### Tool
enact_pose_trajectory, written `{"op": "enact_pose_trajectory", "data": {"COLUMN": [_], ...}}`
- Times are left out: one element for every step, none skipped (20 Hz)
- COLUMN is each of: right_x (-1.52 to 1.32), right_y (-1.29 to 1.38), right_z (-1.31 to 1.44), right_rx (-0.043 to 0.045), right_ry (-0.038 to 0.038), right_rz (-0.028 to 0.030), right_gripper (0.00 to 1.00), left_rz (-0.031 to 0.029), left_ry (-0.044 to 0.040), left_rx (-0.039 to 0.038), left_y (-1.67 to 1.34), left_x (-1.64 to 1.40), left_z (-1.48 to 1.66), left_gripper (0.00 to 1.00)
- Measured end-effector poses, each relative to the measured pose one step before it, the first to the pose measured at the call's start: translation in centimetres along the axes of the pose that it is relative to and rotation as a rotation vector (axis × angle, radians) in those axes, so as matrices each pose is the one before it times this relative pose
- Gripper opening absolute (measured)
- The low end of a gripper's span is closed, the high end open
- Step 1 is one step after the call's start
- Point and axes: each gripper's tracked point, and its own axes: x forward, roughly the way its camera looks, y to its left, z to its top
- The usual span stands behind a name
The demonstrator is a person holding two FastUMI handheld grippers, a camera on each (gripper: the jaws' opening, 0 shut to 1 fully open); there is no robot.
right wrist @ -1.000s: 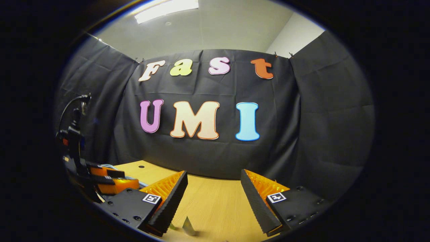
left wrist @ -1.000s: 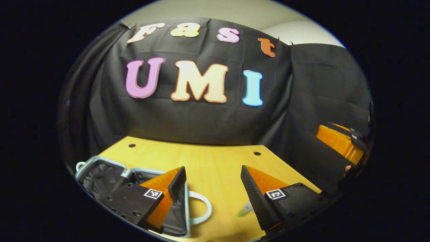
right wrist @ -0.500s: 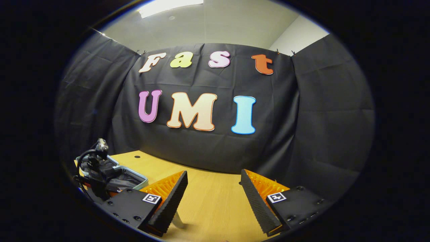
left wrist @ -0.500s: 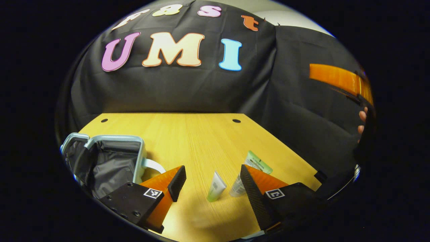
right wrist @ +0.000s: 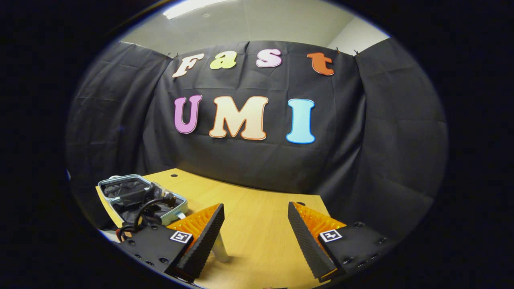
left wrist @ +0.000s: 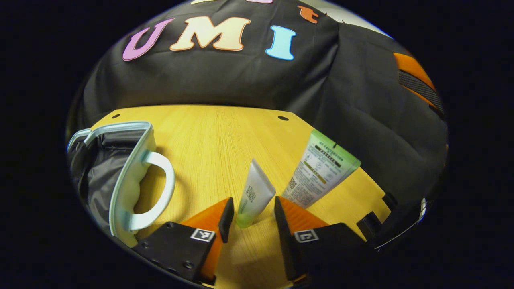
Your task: First open the suitcase, pack the skin care products into it, and then close the suitcase.
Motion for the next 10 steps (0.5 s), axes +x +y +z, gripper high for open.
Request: {"op": "enact_pose_trajectory", "data": {"right_x": [0.024,0.244,0.319,0.436,0.533,0.493,0.550,0.478,0.544,0.541], "right_y": [0.840,0.691,0.544,0.498,0.312,0.334,0.320,0.291,0.295,0.385], "right_z": [-0.524,-0.509,-0.933,-1.009,-1.053,-0.970,-1.224,-1.144,-1.320,-0.933], "right_rx": [0.01484,0.01639,0.01485,0.01251,0.00830,0.00433,-0.00278,-0.00581,-0.00512,-0.00652], "right_ry": [0.00357,0.00548,0.01550,0.02043,0.01947,0.01933,0.02058,0.02465,0.01861,0.01652], "right_rz": [0.02728,0.02229,0.02057,0.01532,0.00972,0.01057,0.00596,0.00575,0.00440,0.00652], "right_gripper": [0.99,0.99,0.99,1.00,0.99,1.00,0.99,0.99,0.99,0.99], "left_rz": [0.03023,-0.02207,-0.01144,0.00672,0.00584,0.00263,0.00216,0.00730,-0.00088,0.00891], "left_ry": [0.00799,-0.00942,0.02063,0.00173,-0.00076,0.00053,-0.00845,-0.00919,-0.00354,-0.00906], "left_rx": [-0.00415,-0.00889,-0.01486,-0.00403,-0.00023,-0.00160,-0.00070,0.00013,0.00057,0.00064], "left_y": [0.621,-0.193,-0.120,0.281,0.323,0.180,0.120,0.170,0.042,0.146], "left_x": [-0.378,0.340,-0.138,-0.186,-0.241,-0.146,-0.515,-0.603,-0.689,-0.762], "left_z": [-0.038,0.241,-0.279,0.273,0.131,0.218,0.471,0.622,0.611,0.583], "left_gripper": [0.32,0.19,0.18,0.18,0.18,0.17,0.17,0.17,0.17,0.17]}}
